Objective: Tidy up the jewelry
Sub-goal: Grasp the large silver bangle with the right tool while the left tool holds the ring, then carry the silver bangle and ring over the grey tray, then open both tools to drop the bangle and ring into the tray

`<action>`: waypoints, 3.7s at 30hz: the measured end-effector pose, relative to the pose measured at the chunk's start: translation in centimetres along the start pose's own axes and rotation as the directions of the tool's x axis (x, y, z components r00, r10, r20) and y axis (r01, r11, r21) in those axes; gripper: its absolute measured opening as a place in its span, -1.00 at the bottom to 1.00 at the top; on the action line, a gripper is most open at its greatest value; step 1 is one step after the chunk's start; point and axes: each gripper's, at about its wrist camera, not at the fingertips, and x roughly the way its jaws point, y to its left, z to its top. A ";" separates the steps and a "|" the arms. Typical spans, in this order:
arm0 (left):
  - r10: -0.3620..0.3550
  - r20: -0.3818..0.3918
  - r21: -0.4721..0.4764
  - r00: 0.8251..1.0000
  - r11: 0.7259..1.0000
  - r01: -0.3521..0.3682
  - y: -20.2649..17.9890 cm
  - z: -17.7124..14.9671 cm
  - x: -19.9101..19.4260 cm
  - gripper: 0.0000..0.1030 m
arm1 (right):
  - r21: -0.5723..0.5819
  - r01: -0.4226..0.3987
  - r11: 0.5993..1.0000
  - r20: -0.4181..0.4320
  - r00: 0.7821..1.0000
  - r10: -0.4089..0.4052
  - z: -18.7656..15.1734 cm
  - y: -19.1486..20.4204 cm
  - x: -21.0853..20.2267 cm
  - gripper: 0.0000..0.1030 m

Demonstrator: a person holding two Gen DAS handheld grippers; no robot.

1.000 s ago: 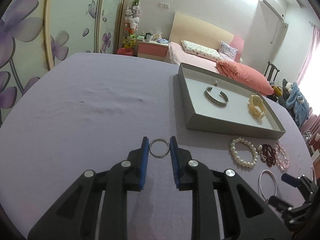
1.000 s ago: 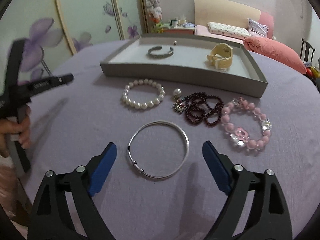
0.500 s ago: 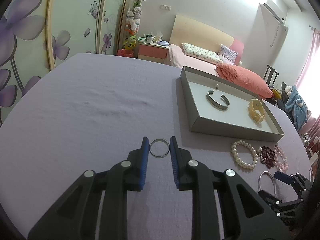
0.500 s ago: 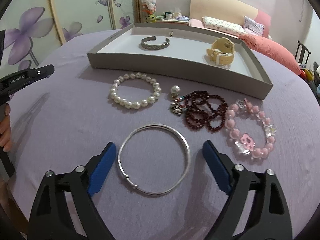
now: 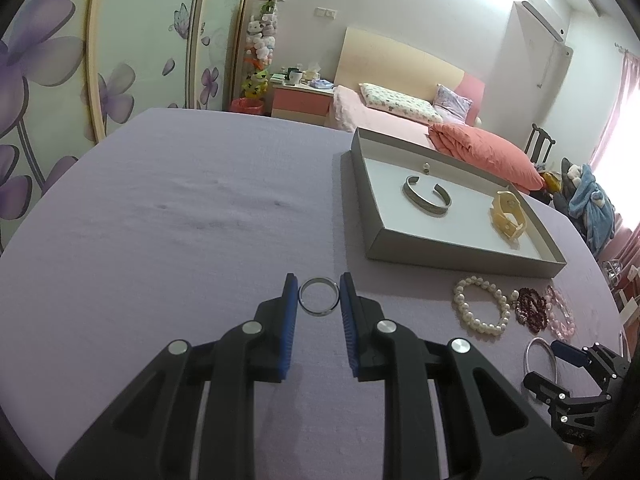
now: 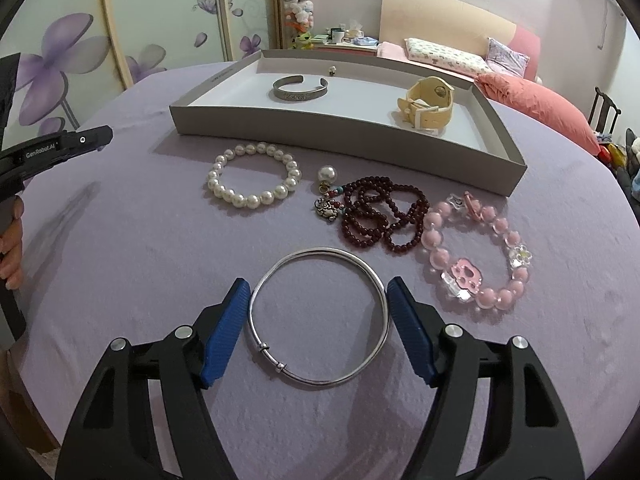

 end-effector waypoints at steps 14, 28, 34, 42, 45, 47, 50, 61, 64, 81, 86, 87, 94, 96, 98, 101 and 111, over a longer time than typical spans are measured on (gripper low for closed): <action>-0.003 -0.004 0.007 1.000 1.000 0.003 -0.6 0.0 0.1 -0.58 | 0.003 -0.007 1.000 0.002 1.000 0.007 -1.1 -0.4 -0.7 0.36; -0.009 -0.001 0.013 1.000 1.000 0.009 -1.3 -0.1 -0.2 -0.58 | 0.096 0.005 0.995 0.094 0.996 -0.014 -0.8 -3.9 -2.1 0.36; -0.028 0.003 0.025 1.000 0.999 0.028 -2.1 -0.3 -0.8 -0.58 | 0.114 -0.007 0.994 0.198 0.980 -0.016 -0.4 -4.6 -3.8 0.36; -0.057 0.004 0.041 0.998 0.998 0.057 -3.2 -1.3 -1.7 -0.58 | 0.124 -0.012 0.992 0.257 0.966 -0.020 0.0 -5.2 -4.8 0.36; -0.062 0.003 0.043 0.998 0.997 0.062 -3.4 -1.5 -2.0 -0.58 | 0.130 -0.013 0.991 0.264 0.964 -0.022 0.1 -5.2 -4.9 0.36; -0.065 0.005 0.041 0.998 0.997 0.065 -3.4 -1.5 -2.1 -0.58 | 0.135 -0.015 0.991 0.273 0.962 -0.023 -0.1 -5.3 -5.2 0.36; -0.071 0.012 0.040 0.997 0.997 0.071 -3.6 -1.5 -2.4 -0.58 | 0.141 -0.016 0.990 0.290 0.957 -0.026 -0.2 -5.7 -5.6 0.36; -0.106 0.088 0.068 0.991 0.993 0.100 -5.1 -0.6 -4.7 -0.58 | 0.152 -0.010 0.988 0.379 0.924 -0.049 0.9 -6.3 -7.6 0.36; -0.113 0.111 0.082 0.987 0.991 0.104 -5.7 -0.3 -5.4 -0.58 | 0.161 -0.009 0.987 0.405 0.913 -0.058 1.3 -6.5 -8.2 0.36; -0.134 0.224 0.136 0.965 0.985 0.105 -9.3 3.6 -3.7 -0.58 | 0.152 0.013 0.988 0.518 0.851 -0.090 7.0 -7.5 -8.5 0.36; -0.144 0.258 0.140 0.955 0.984 0.111 -10.7 6.1 -1.5 -0.58 | 0.155 0.016 0.988 0.537 0.838 -0.098 9.6 -8.2 -7.0 0.36; -0.145 0.262 0.141 0.954 0.984 0.111 -11.1 6.7 -0.8 -0.58 | 0.159 0.013 0.987 0.538 0.837 -0.098 10.2 -8.4 -6.5 0.36; -0.156 0.278 0.166 0.948 0.980 0.112 -13.4 9.4 3.4 -0.58 | 0.196 -0.001 0.981 0.510 0.854 -0.101 13.1 -9.4 -2.4 0.37; -0.150 0.267 0.162 0.952 0.981 0.109 -13.8 9.9 4.9 -0.58 | 0.208 -0.016 0.978 0.487 0.869 -0.090 13.6 -9.7 -0.9 0.37; -0.146 0.258 0.156 0.955 0.982 0.108 -13.9 10.0 6.0 -0.58 | 0.215 -0.023 0.976 0.469 0.879 -0.083 13.7 -9.7 0.0 0.37; -0.142 0.247 0.153 0.959 0.983 0.106 -14.2 9.9 7.3 -0.58 | 0.220 -0.033 0.975 0.451 0.890 -0.072 13.6 -9.8 0.9 0.37; -0.133 0.210 0.153 0.969 0.983 0.101 -13.9 9.2 9.7 -0.58 | 0.222 -0.058 0.973 0.382 0.923 -0.032 13.5 -9.7 3.2 0.54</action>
